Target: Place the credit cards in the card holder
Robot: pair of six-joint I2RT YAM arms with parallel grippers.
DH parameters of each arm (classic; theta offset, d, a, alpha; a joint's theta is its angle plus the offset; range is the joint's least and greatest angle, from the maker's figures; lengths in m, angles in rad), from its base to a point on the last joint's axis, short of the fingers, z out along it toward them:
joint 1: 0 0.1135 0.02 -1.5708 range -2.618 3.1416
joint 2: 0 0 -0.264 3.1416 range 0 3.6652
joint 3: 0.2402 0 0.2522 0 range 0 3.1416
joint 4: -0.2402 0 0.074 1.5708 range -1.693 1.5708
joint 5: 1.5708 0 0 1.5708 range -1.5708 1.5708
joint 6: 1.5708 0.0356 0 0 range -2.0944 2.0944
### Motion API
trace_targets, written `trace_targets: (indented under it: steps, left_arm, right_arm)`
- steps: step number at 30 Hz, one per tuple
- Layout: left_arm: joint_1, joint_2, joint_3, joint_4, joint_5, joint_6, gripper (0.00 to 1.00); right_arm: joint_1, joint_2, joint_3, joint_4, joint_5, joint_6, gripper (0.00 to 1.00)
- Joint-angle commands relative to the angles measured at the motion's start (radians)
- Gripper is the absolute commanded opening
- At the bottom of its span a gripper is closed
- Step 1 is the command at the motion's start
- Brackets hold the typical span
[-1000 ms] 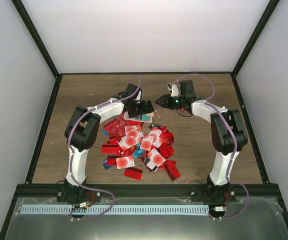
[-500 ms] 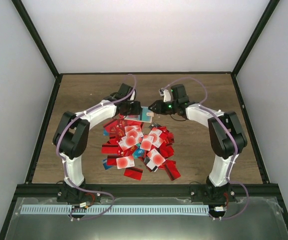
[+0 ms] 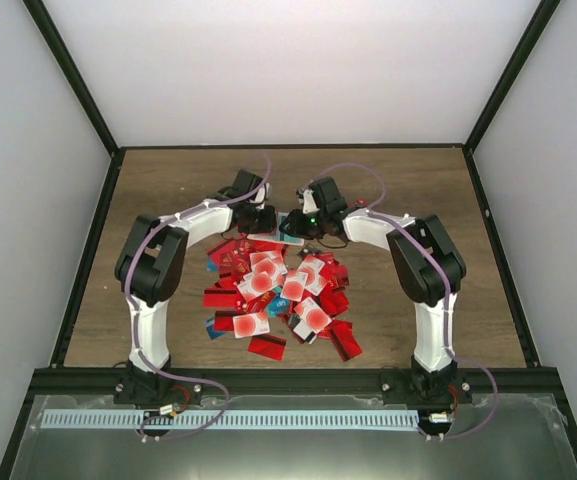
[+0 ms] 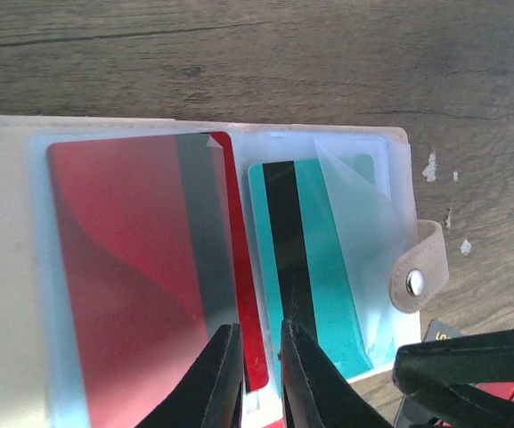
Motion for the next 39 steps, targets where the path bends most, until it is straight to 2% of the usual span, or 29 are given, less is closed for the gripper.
trace_targets:
  steps: [1, 9, 17, 22, 27, 32, 39]
  left_arm:
    - [0.002, 0.054, 0.055, 0.014, 0.052, 0.025, 0.15]
    - [0.002, 0.112, 0.093, 0.015, 0.086, 0.033, 0.15]
    - [0.001, 0.132, 0.093, 0.001, 0.063, 0.044, 0.14]
    - [0.001, 0.135, 0.092, -0.004, 0.059, 0.048, 0.1]
    - [0.001, 0.136, 0.093, -0.006, 0.06, 0.051, 0.07]
    - [0.001, 0.136, 0.09, -0.01, 0.056, 0.052, 0.06]
    - [0.002, 0.14, 0.091, -0.012, 0.048, 0.053, 0.05]
  right_arm:
    - [0.007, 0.042, 0.061, -0.025, 0.054, 0.03, 0.26]
    - [0.008, 0.04, 0.079, -0.078, 0.141, 0.011, 0.26]
    - [0.006, 0.011, 0.08, -0.126, 0.251, -0.026, 0.27]
    - [-0.003, 0.011, 0.087, -0.14, 0.286, -0.04, 0.27]
    - [-0.011, 0.002, 0.087, -0.136, 0.283, -0.042, 0.27]
    - [0.007, -0.037, 0.042, -0.041, 0.119, -0.06, 0.27]
    - [0.06, -0.036, 0.02, -0.024, 0.171, -0.028, 0.28]
